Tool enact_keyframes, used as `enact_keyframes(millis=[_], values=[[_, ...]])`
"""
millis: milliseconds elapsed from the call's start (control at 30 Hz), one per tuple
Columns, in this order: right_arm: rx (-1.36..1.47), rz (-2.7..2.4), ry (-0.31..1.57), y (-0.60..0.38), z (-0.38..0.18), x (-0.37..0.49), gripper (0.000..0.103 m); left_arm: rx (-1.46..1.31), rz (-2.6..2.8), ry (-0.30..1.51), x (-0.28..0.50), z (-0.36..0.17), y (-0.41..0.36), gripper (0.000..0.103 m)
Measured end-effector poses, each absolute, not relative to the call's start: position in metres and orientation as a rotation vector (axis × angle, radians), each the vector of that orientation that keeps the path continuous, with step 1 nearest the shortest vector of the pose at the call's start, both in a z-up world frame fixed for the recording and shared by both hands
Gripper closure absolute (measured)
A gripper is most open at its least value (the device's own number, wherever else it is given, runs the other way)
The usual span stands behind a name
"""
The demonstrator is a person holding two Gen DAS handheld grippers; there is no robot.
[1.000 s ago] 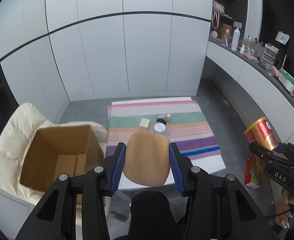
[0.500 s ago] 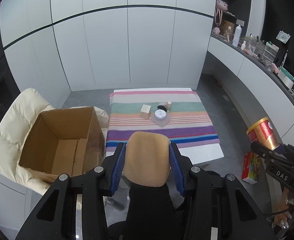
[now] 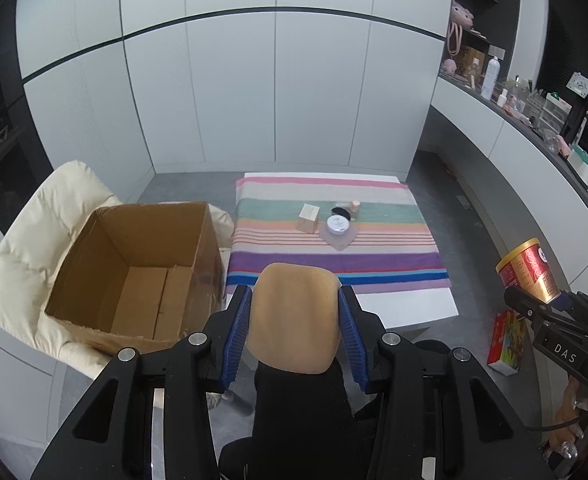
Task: Organize objects
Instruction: 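Lift and carry the sponge and the red can toward the cardboard box with both grippers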
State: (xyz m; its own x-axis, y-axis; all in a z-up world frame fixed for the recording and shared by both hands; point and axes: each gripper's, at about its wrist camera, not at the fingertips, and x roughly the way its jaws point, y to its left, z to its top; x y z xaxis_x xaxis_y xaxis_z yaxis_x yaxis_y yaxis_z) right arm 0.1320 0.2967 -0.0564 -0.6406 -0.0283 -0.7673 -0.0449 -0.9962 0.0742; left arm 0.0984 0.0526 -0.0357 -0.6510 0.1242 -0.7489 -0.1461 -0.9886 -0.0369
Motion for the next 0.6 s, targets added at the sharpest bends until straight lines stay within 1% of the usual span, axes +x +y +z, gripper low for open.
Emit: enact_keyframes(millis=[333,600], values=[[-1.373,2.898,0.070,0.267,-0.059,0.121,0.046,-1.286,2.777,-0.012,0.103,-0.045,0.018,0.059],[-1.455,3.005,-0.017,0.209,-0.064,0.106,0.046,-1.372,2.870,-0.103,0.116,-0.053,-0.037,0.059]])
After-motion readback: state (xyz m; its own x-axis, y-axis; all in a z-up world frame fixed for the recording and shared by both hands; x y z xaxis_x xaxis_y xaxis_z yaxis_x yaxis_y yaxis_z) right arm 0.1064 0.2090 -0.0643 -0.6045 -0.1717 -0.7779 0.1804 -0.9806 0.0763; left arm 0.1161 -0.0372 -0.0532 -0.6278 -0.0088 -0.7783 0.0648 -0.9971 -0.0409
